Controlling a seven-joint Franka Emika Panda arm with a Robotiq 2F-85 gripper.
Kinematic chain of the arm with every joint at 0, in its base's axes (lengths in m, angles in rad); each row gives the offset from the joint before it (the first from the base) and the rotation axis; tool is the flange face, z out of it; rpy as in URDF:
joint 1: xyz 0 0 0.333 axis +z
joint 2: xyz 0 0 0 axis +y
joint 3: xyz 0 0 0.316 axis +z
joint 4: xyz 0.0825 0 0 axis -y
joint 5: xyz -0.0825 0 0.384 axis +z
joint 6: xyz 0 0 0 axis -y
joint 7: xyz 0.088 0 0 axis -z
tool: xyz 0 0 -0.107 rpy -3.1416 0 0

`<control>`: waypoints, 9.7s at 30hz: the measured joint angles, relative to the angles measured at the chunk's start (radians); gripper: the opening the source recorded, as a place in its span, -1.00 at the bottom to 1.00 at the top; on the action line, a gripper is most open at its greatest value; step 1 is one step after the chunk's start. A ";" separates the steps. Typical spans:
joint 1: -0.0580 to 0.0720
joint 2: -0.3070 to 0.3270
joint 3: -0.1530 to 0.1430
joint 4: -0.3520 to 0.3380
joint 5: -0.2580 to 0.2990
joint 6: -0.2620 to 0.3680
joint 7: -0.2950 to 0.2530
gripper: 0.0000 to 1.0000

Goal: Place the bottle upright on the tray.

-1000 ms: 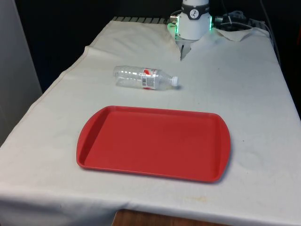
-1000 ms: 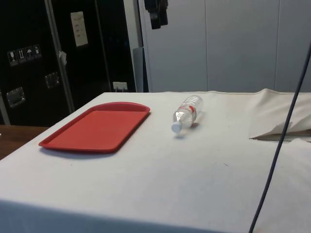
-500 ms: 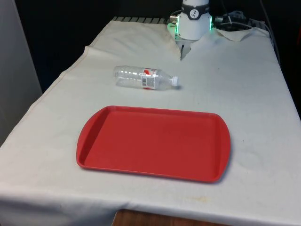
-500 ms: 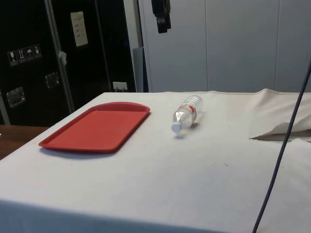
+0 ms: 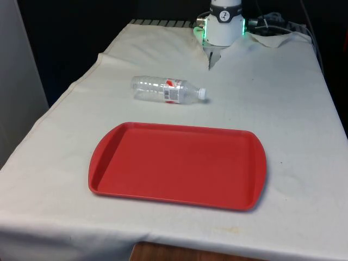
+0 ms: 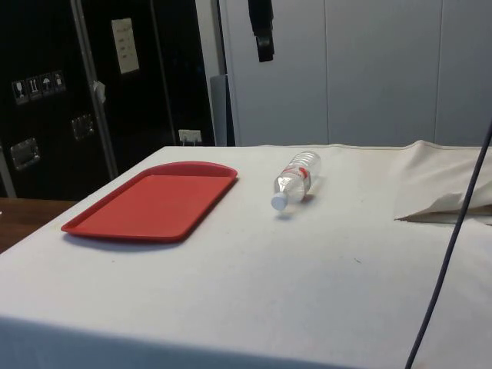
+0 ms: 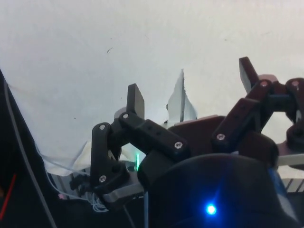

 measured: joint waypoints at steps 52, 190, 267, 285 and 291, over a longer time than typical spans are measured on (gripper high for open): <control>-0.025 0.016 -0.118 -0.114 -0.015 0.155 -0.328 1.00; -0.022 0.217 -0.179 -0.228 -0.022 0.513 -1.028 1.00; -0.018 0.250 -0.092 -0.231 -0.369 0.532 -0.945 1.00; -0.017 0.256 -0.077 -0.229 -0.485 0.519 -0.843 1.00; -0.017 0.256 -0.077 -0.229 -0.485 0.518 -0.843 1.00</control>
